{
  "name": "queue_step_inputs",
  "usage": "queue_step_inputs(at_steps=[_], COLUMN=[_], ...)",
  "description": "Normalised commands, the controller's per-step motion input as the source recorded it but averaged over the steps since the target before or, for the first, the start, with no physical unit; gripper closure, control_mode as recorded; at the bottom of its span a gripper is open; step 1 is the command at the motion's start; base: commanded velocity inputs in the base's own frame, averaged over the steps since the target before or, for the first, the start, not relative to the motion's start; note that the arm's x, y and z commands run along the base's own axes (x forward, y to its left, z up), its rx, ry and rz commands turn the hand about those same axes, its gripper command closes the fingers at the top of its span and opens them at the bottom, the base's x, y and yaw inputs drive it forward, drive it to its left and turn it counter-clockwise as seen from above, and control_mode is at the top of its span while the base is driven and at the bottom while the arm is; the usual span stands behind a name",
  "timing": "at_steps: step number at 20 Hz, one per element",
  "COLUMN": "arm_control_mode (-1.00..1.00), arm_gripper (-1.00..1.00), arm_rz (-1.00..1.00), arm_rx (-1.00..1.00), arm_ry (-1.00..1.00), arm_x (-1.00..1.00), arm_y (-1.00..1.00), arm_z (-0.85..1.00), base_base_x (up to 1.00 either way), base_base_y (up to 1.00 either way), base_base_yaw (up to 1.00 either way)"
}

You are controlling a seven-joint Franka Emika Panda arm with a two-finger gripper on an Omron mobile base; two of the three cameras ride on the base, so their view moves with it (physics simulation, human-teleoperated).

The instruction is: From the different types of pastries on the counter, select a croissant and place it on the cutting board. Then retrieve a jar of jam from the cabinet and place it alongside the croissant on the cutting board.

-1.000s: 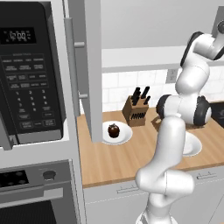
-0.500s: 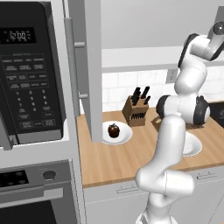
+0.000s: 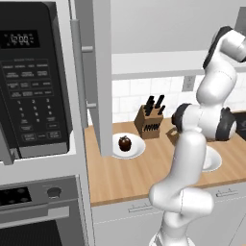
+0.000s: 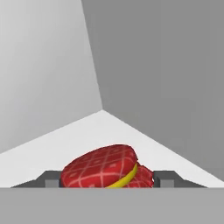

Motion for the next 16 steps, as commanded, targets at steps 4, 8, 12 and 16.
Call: queue_step_inputs(at_steps=[4,8,12,16], arm_control_mode=[-1.00,-1.00,-1.00,-1.00], arm_gripper=[1.00,1.00,1.00,1.00], arm_rz=[0.31,0.35,0.35,0.36], arm_rx=[-0.14,-0.18,-0.24,-0.28], arm_ry=[-0.12,-0.07,-0.11,-0.14], arm_x=[-1.00,-1.00,-1.00,-1.00], arm_y=[0.27,0.60,0.79,0.83], arm_z=[-0.05,-0.36,-0.59,-0.87], base_base_x=[0.00,0.00,0.00,0.00], base_base_y=[0.00,0.00,0.00,0.00], base_base_yaw=[0.00,0.00,0.00,0.00])
